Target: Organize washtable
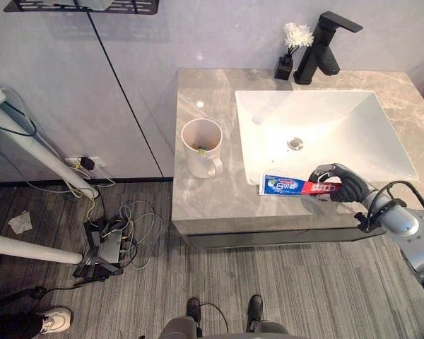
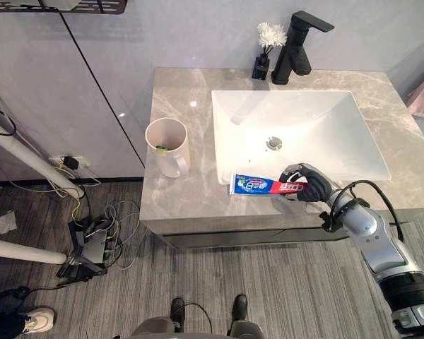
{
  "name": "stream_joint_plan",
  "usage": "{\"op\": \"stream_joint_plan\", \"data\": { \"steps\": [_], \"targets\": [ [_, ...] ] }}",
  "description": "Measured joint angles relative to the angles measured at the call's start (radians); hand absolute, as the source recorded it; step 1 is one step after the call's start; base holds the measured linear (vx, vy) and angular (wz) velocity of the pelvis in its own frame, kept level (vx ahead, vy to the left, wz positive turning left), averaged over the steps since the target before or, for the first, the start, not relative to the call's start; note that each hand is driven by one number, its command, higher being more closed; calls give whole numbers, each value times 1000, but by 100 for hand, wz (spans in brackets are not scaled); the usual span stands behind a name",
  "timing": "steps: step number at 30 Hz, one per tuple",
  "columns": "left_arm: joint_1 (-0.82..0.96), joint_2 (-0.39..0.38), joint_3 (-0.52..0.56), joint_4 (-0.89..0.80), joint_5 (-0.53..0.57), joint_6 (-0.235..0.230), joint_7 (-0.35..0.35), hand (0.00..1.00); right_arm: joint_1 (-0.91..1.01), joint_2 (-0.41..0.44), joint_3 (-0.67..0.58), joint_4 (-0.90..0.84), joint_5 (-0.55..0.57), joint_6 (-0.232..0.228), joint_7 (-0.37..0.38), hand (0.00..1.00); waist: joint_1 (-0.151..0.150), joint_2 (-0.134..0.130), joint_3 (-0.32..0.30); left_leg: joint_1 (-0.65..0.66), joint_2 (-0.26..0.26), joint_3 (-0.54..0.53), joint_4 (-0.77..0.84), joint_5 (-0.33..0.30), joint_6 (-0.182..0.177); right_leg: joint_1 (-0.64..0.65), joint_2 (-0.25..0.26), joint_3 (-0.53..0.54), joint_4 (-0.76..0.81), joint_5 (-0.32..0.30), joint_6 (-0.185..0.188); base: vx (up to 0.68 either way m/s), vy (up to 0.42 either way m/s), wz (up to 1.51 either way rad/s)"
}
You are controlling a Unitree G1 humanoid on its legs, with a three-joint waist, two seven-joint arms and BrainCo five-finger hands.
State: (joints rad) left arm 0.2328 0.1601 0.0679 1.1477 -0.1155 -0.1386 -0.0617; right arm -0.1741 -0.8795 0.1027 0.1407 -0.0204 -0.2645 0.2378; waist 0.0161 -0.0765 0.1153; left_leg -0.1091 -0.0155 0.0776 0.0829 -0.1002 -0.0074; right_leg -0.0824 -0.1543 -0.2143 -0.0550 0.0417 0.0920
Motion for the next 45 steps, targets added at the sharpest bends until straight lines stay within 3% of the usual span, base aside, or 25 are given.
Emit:
{"op": "stream_joint_plan", "data": {
  "steps": [13, 15, 18, 20, 23, 30, 32, 36, 41, 45],
  "targets": [
    [1, -1, 8, -2, -3, 0, 3, 0, 1, 0, -8, 0, -52, 7, -14, 100, 2, -1, -1, 19, -2, -20, 0, -6, 7, 27, -3, -11, 4, 0, 0, -31, -10, 4],
    [4, -6, 30, -10, -18, 3, 9, 0, -1, 2, -27, -3, -61, 8, -18, 100, 1, -1, -1, 19, -2, -23, 1, -5, 8, 28, -4, -15, 4, 0, 0, -40, -17, 5],
    [6, -36, 162, -62, -126, 3, 28, 0, -1, 46, -147, -6, -72, 21, -46, 100, -1, 0, -4, 17, -3, -36, 1, -3, 10, 32, -6, -30, 4, 0, 0, -43, -20, 11],
    [11, -70, 335, -235, -278, 2, 80, 0, -35, 111, -267, -16, -70, 56, -121, 100, 0, -3, -19, 17, -3, -49, 1, -1, 11, 39, -4, -34, 4, 0, 0, -43, -18, 14],
    [13, -64, 491, -536, -413, -24, 147, 0, -55, 153, -357, -122, -67, 75, -191, 100, 12, 1, -46, 13, -2, -55, 1, 1, 7, 40, -1, -38, 1, 0, 0, -33, -18, 7],
    [-59, 20, 635, -1055, -529, -155, 198, 0, -66, 283, -407, -332, 58, 57, -236, 100, 34, 41, -117, 21, -4, -87, 1, 3, 10, 64, -6, -66, 1, -1, 0, -11, -4, 14],
    [-70, 20, 607, -1148, -555, -168, 199, 0, -66, 320, -401, -362, 77, 52, -236, 100, 51, 41, -120, 23, -4, -89, 1, 4, 10, 67, -7, -68, 2, -1, 0, -22, 6, 5],
    [-45, 19, 381, -1383, -625, -175, 174, 0, -72, 433, -311, -416, 131, 46, -236, 100, 56, 39, -125, 37, -4, -103, 1, 7, 8, 87, -6, -81, 5, -4, -4, -37, -10, 11],
    [-63, 46, -18, -1562, -654, -75, 88, 0, -113, 577, -32, -434, 168, 61, -221, 100, 54, 40, -125, 38, -3, -103, 1, 16, 7, 84, -5, -81, 16, -5, -5, -62, -10, 0],
    [-115, 56, -191, -1628, -677, -41, 80, 0, -116, 683, 79, -443, 167, 89, -210, 100, 55, 40, -125, 40, -3, -105, 1, 22, 7, 85, -6, -83, 19, -5, -5, -50, -8, 2]
  ]
}}
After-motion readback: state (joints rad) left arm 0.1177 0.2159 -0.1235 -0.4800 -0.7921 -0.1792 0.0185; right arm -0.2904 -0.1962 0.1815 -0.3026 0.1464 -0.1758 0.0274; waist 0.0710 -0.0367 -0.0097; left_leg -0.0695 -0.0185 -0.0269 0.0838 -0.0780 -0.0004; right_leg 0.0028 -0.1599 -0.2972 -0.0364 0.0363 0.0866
